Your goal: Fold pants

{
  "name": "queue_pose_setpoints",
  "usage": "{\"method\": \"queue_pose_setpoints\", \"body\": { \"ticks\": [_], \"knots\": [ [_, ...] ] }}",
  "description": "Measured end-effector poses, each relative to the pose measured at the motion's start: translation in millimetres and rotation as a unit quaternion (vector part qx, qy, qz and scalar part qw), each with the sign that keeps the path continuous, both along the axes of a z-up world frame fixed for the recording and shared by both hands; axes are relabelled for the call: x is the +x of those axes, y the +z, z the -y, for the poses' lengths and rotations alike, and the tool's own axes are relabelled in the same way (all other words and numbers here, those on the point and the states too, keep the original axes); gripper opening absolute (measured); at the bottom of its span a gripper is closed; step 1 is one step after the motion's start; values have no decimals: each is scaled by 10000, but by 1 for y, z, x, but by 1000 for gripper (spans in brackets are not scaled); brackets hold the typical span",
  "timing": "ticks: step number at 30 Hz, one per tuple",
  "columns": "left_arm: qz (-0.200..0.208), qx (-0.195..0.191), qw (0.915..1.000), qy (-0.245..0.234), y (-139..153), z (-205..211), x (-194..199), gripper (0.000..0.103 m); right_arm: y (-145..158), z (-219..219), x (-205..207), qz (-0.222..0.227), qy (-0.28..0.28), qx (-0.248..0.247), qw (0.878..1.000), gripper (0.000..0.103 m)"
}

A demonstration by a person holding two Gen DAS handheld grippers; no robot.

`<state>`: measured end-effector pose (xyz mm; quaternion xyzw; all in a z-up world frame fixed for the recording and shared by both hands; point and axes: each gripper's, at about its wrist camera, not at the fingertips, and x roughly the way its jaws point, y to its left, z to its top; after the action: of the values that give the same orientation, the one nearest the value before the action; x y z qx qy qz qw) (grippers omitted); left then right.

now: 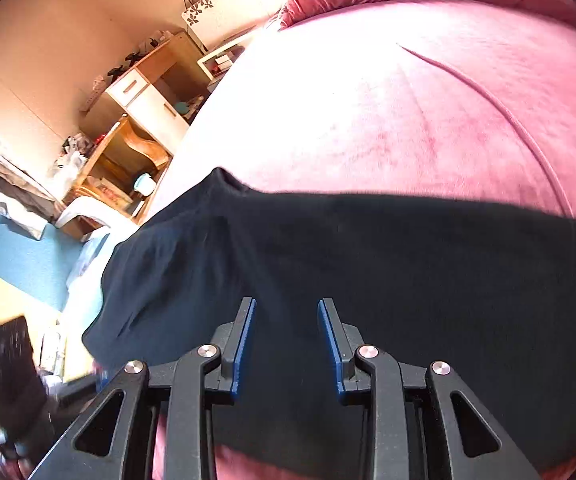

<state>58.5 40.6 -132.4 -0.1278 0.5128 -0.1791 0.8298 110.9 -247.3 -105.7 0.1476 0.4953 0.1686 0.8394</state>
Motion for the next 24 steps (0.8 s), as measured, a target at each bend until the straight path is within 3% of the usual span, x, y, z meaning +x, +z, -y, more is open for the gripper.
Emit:
{"method": "queue_pose_setpoints", "body": {
  "ticks": [6, 10, 12, 17, 21, 24],
  "knots": [
    [-224, 53, 9997, -80, -18, 0, -17, 30, -8, 2, 45, -190, -316, -598, 9975, 31],
    [-281, -6, 9996, -5, -25, -5, -24, 30, -26, 6, 55, -417, -380, -1115, 9922, 10],
    [-275, 15, 9996, 5, -25, -6, -26, 29, -28, 7, 53, -371, -347, -1164, 9919, 10],
    [-283, 41, 9996, -18, -24, -8, -26, 30, -9, 24, 26, -245, -585, -683, 9956, 14],
    [-367, -30, 9993, 5, -23, -9, -21, 30, 11, 78, -19, -65, -913, -62, 9958, 16],
    [-385, -27, 9993, 8, -22, -17, -7, 30, 14, 128, -62, -76, -1408, 419, 9891, 25]
  ]
}}
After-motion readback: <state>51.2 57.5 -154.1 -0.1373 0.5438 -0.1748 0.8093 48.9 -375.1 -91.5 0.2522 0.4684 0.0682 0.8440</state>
